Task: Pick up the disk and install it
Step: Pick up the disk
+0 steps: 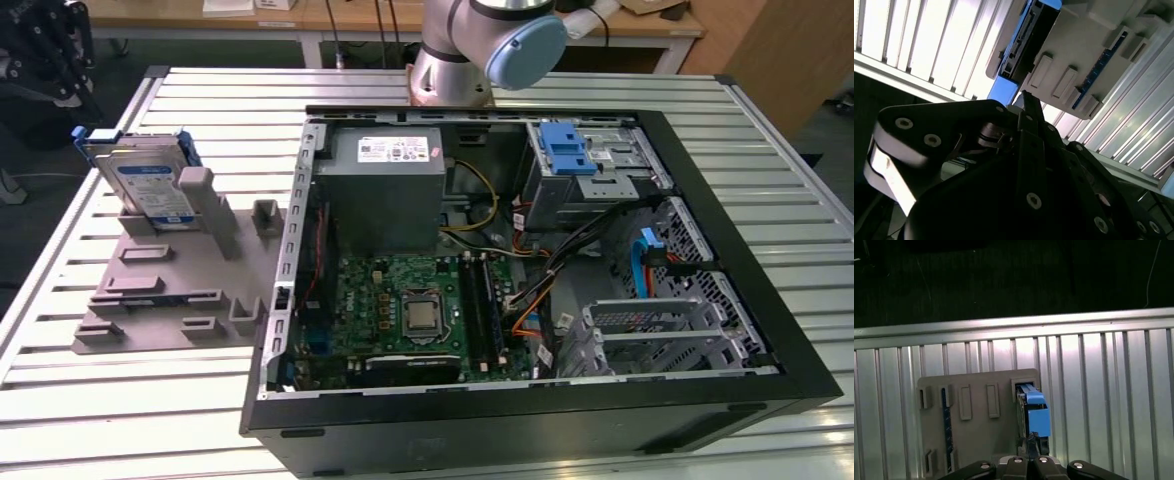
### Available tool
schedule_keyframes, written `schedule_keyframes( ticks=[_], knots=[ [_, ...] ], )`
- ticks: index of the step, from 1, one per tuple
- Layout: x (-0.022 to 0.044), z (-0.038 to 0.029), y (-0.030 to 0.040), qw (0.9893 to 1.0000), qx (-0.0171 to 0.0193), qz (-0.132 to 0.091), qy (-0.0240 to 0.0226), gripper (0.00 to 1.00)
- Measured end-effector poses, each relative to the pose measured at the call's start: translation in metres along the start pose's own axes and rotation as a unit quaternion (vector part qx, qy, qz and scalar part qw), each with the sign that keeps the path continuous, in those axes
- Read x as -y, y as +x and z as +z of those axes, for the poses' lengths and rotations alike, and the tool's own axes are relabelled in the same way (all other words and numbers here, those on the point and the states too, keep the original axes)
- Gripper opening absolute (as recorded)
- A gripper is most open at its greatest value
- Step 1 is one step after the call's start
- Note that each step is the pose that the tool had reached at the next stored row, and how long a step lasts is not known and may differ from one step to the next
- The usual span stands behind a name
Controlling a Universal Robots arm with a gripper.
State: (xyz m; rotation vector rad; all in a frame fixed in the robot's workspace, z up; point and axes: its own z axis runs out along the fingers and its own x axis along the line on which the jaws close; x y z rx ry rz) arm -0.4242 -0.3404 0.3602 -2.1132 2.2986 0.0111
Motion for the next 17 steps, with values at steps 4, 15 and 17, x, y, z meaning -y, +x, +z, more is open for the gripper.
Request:
schedule_keyframes(
  ticks=[4,15,17],
  knots=[
    [0.0000,0.0000,0.0000,1.0000,0.0000,0.000,0.0000,0.11],
    [0.0000,0.0000,0.0000,1.0000,0.0000,0.000,0.0000,0.41],
    [0.0000,0.0000,0.0000,1.0000,0.0000,0.000,0.0000,0.47]
  ],
)
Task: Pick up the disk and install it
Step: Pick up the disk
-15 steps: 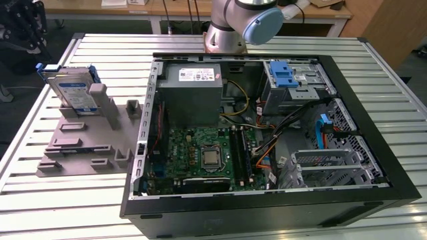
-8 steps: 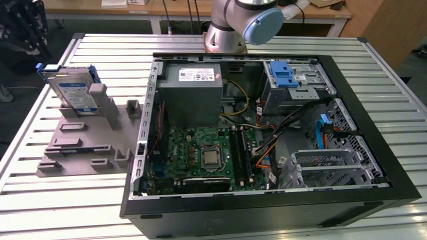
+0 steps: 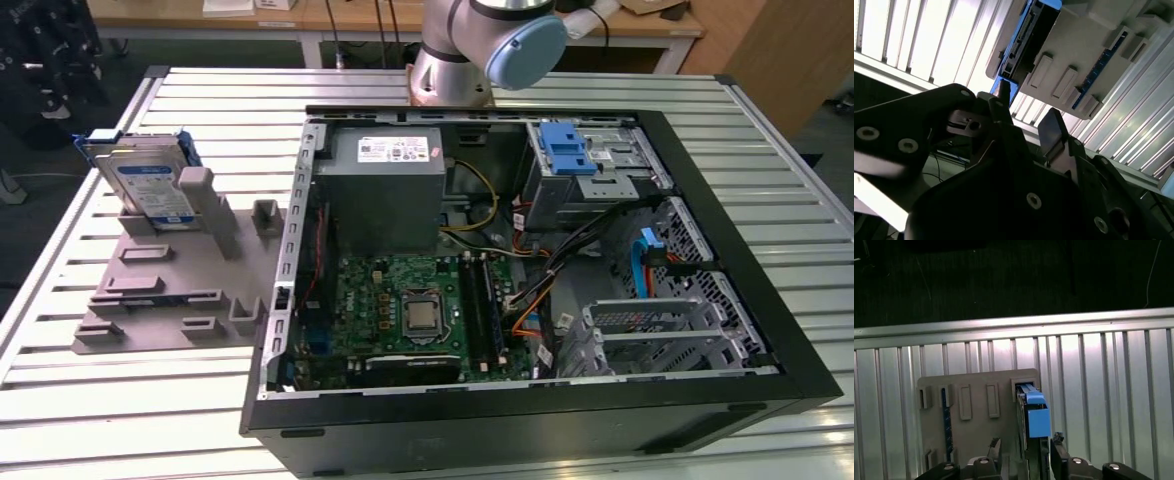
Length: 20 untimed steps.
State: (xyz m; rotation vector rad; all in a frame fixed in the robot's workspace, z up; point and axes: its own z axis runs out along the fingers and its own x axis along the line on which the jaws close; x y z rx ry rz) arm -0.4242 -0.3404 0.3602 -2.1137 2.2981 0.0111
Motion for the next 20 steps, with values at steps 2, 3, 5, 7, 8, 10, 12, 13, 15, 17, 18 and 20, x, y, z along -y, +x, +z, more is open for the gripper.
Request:
schedule_keyframes(
  ticks=[2,3,5,7,8,10,12,13,15,17,18,20],
  knots=[
    [0.0000,0.0000,0.0000,1.0000,0.0000,0.000,0.0000,0.53],
    [0.0000,0.0000,0.0000,1.0000,0.0000,0.000,0.0000,0.53],
    [0.0000,0.0000,0.0000,1.0000,0.0000,0.000,0.0000,0.59],
    [0.0000,0.0000,0.0000,1.0000,0.0000,0.000,0.0000,0.59],
    [0.0000,0.0000,0.0000,1.0000,0.0000,0.000,0.0000,0.59],
    [0.0000,0.0000,0.0000,1.0000,0.0000,0.000,0.0000,0.59],
    [0.0000,0.0000,0.0000,1.0000,0.0000,0.000,0.0000,0.59],
    [0.0000,0.0000,0.0000,1.0000,0.0000,0.000,0.0000,0.59],
    [0.0000,0.0000,0.0000,1.0000,0.0000,-0.001,0.0000,0.59],
    [-0.0004,0.0005,0.0001,1.0000,0.0001,-0.007,-0.0001,0.59],
    [-0.0008,0.0010,0.0002,0.9999,0.0001,-0.012,-0.0001,0.59],
    [-0.0016,0.0026,0.0002,0.9999,0.0002,-0.016,-0.0002,0.59]
  ],
)
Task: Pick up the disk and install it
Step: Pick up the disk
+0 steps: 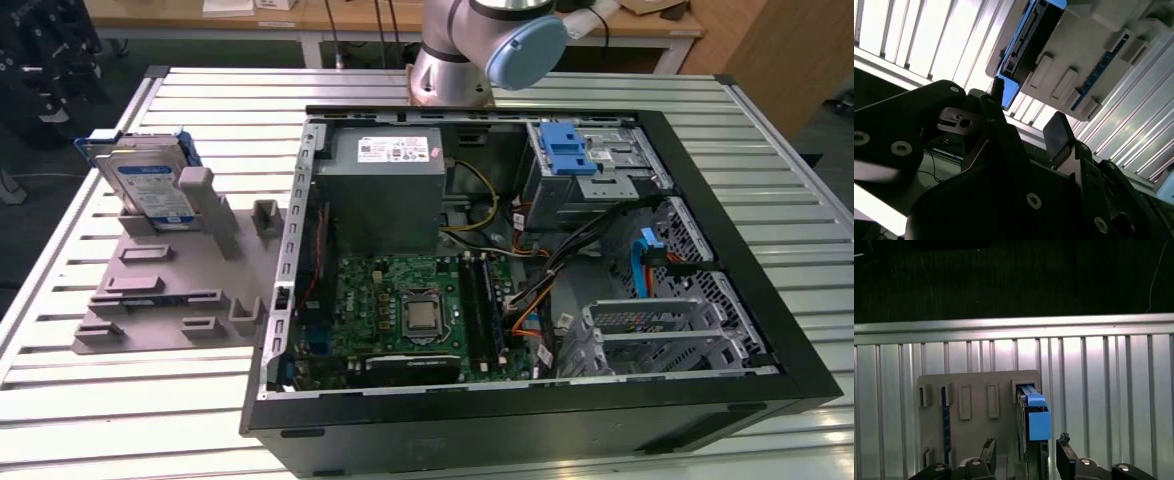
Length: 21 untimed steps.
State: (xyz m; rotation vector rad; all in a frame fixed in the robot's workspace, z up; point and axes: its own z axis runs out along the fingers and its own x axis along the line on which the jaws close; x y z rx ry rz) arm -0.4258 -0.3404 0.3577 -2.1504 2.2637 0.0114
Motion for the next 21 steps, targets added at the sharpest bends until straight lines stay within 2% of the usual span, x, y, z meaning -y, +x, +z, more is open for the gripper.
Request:
schedule_keyframes(
  ticks=[10,21],
  knots=[
    [-0.0039,0.0117,-0.0026,1.0000,0.0000,0.000,-0.0001,0.59],
    [-0.0091,0.0304,-0.0065,1.0000,-0.0001,0.000,-0.0003,0.59]
  ],
)
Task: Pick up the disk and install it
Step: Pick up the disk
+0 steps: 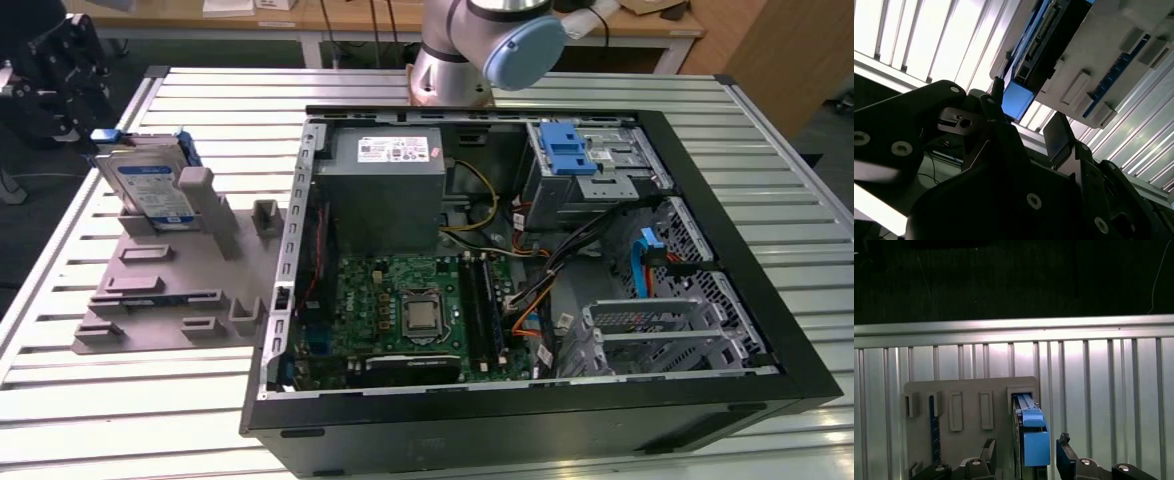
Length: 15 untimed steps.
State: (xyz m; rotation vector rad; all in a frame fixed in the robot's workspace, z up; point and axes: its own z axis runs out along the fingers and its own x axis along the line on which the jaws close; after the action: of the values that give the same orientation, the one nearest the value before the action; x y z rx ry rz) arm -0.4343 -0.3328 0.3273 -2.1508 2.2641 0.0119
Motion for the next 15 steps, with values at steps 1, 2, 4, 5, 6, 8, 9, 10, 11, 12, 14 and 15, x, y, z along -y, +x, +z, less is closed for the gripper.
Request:
schedule_keyframes(
  ticks=[1,2,4,5,6,8,9,10,11,12,14,15],
  knots=[
    [-0.0005,0.0018,-0.0002,1.0000,0.0000,0.000,0.0000,0.59],
    [-0.0008,0.0034,-0.0003,1.0000,0.0000,0.000,0.0000,0.59],
    [-0.0016,0.0067,-0.0006,1.0000,0.0000,0.000,0.0000,0.59],
    [-0.0022,0.0084,-0.0006,1.0000,0.0000,0.000,-0.0001,0.59],
    [-0.0026,0.0100,-0.0007,1.0000,0.0000,0.000,0.0000,0.59],
    [-0.0029,0.0122,-0.0007,1.0000,0.0000,0.000,0.0000,0.59],
    [-0.0029,0.0125,-0.0007,1.0000,0.0000,0.000,-0.0001,0.59],
    [-0.0030,0.0125,-0.0008,1.0000,0.0000,0.000,-0.0002,0.59],
    [-0.0030,0.0126,-0.0008,1.0000,0.0000,0.000,-0.0002,0.59],
    [-0.0030,0.0127,-0.0008,1.0000,0.0000,0.000,-0.0001,0.59],
    [-0.0030,0.0127,-0.0008,1.0000,0.0000,0.000,-0.0001,0.59],
    [-0.0030,0.0127,-0.0008,1.0000,0.0000,0.000,-0.0001,0.59]
  ],
)
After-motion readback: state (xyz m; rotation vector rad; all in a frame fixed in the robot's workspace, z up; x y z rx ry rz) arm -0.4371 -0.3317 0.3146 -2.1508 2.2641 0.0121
